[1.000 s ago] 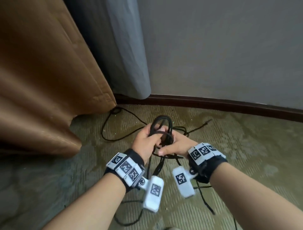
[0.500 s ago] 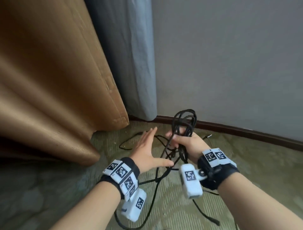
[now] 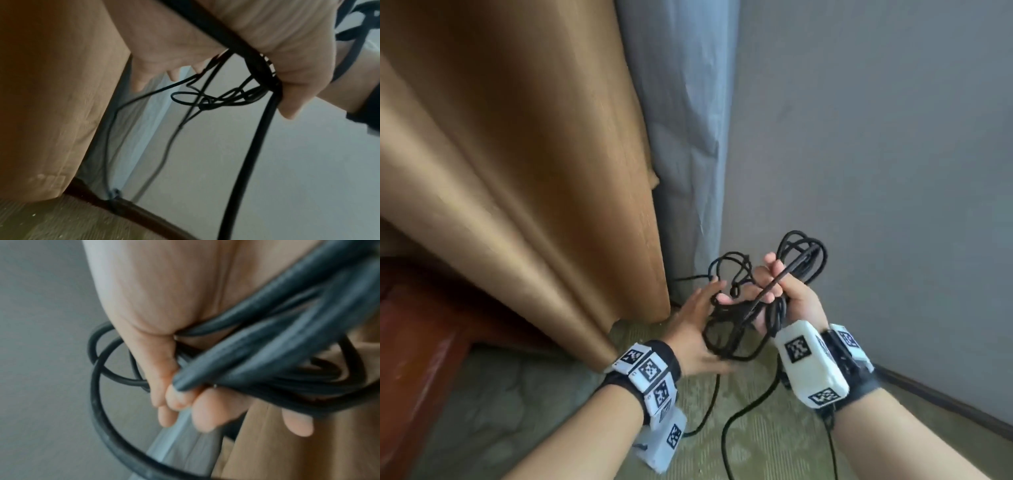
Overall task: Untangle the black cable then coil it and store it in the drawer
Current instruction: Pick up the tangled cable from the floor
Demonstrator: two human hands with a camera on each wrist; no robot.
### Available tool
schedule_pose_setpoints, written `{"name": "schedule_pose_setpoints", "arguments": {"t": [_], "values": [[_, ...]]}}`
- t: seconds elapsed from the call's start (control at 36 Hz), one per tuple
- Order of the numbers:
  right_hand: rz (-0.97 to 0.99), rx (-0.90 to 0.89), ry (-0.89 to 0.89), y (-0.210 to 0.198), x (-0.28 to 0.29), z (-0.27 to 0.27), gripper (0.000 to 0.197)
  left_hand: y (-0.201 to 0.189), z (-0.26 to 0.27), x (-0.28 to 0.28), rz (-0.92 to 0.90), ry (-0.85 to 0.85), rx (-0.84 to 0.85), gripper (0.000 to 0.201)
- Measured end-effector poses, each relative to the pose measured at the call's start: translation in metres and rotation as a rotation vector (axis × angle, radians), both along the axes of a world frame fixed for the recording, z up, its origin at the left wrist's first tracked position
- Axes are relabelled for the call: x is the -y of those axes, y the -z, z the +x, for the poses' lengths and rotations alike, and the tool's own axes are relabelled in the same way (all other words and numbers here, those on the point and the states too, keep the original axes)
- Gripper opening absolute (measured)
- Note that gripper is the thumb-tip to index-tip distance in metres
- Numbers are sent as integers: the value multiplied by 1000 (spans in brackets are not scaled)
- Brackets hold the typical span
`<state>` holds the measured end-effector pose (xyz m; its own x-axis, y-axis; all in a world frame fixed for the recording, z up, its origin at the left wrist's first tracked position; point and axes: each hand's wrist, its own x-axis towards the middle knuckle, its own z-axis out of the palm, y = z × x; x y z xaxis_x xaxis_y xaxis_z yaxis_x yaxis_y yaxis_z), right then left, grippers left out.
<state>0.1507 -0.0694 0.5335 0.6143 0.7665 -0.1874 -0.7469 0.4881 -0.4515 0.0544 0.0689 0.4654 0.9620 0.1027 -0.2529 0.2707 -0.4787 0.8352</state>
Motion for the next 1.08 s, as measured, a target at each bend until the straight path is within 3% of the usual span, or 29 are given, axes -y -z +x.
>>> {"name": "schedule_pose_setpoints", "arguments": {"t": [0.06,0.19,0.31,0.47,0.61,0.83,0.97,1.08], "values": [[-9,-23,-19,-35,-7,-4,31,-35,-2,-6,-96,-43,76,92],[-156,134,-22,-115,-25,-16,18,-114,-23,-25,-141,-161,101,45],[-124,104,-94,-171,-49,-37,20,-175,-55,-44,-58,-206,149,46],[-25,205,-217,-254,-109,-88,19,-262,-128,-84,62,-376,270,46],[98,358,-307,-327,-165,-151,14,-338,-200,-123,132,-493,355,43],[262,403,-466,-431,-232,-270,13,-440,-331,-173,337,-685,520,47],[380,397,-677,-462,-272,-358,4,-480,-434,-191,516,-836,377,42],[442,330,-870,-460,-307,-423,12,-490,-509,-200,664,-957,274,28]]}}
